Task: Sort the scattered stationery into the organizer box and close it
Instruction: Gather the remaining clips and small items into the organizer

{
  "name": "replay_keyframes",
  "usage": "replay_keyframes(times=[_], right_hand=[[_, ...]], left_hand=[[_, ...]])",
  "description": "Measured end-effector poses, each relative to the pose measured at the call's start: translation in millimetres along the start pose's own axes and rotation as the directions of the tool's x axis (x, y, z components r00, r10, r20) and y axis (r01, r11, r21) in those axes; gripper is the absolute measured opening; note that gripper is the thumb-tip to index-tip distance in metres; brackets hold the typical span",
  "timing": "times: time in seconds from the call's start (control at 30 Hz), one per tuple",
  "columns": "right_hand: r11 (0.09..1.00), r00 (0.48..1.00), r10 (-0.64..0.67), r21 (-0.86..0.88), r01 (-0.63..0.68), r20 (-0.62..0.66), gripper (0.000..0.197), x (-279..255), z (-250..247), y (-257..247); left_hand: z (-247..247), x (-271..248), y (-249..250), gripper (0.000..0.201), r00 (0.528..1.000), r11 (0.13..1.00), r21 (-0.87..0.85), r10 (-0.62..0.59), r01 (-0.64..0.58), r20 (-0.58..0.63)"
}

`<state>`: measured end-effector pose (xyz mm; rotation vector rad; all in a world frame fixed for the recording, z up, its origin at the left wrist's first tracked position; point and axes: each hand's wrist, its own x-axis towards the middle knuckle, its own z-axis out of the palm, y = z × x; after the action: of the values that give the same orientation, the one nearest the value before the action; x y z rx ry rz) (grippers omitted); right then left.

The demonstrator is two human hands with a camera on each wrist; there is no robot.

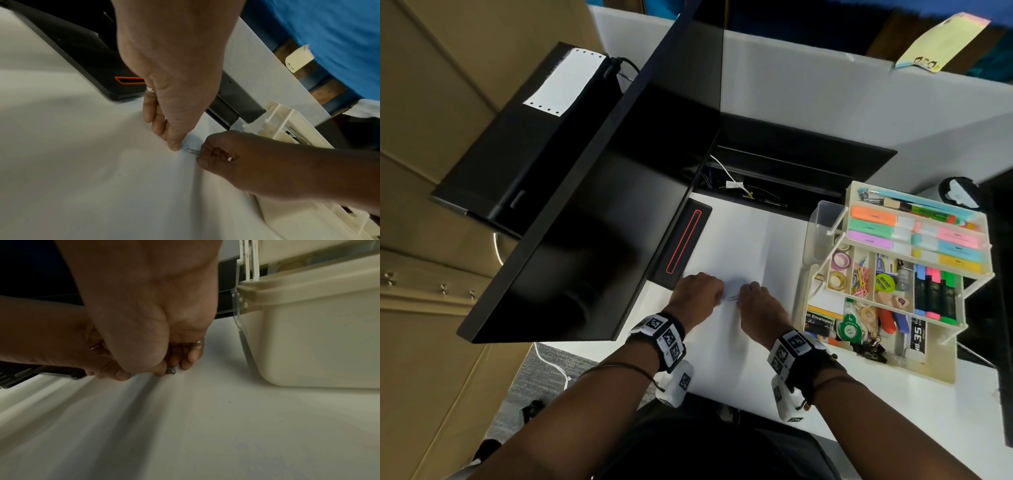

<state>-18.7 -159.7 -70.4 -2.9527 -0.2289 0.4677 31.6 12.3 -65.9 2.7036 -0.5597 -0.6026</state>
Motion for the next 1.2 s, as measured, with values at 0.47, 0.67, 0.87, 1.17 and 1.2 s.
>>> replay_keyframes(times=[0.47,0.67,0.87,1.17,1.2], right_hand=[[0.976,0.998,-0.023,0.215,0.037,-0.065,0.022,-4,12,-5],[0.881,0.982,0.145,0.467,-0.071,-0.124,0.014,-2,10,5],[0.780,0.947,0.307,0.594,-0.195,-0.091,0.036,1,-3,18],[-0.081,0.859,0.359,0.929,-0.361,0.365,0.021,7,-40,14],[-0.098,0.859,0.336,0.921,-0.376,0.386,0.021,9,-41,13]], left_hand=[[10,-3,11,0.018,0.997,0.997,0.071,0.018,-0.023,0.069],[11,-9,-7,0.013,0.999,1.000,-0.023,0.002,-0.001,0.040],[5,-8,-10,0.004,0.993,0.981,-0.158,-0.112,0.115,0.032],[-10,-1,-8,0.004,0.977,0.919,-0.339,-0.211,0.203,0.012],[-11,0,-8,0.004,0.975,0.909,-0.361,-0.220,0.207,0.006]])
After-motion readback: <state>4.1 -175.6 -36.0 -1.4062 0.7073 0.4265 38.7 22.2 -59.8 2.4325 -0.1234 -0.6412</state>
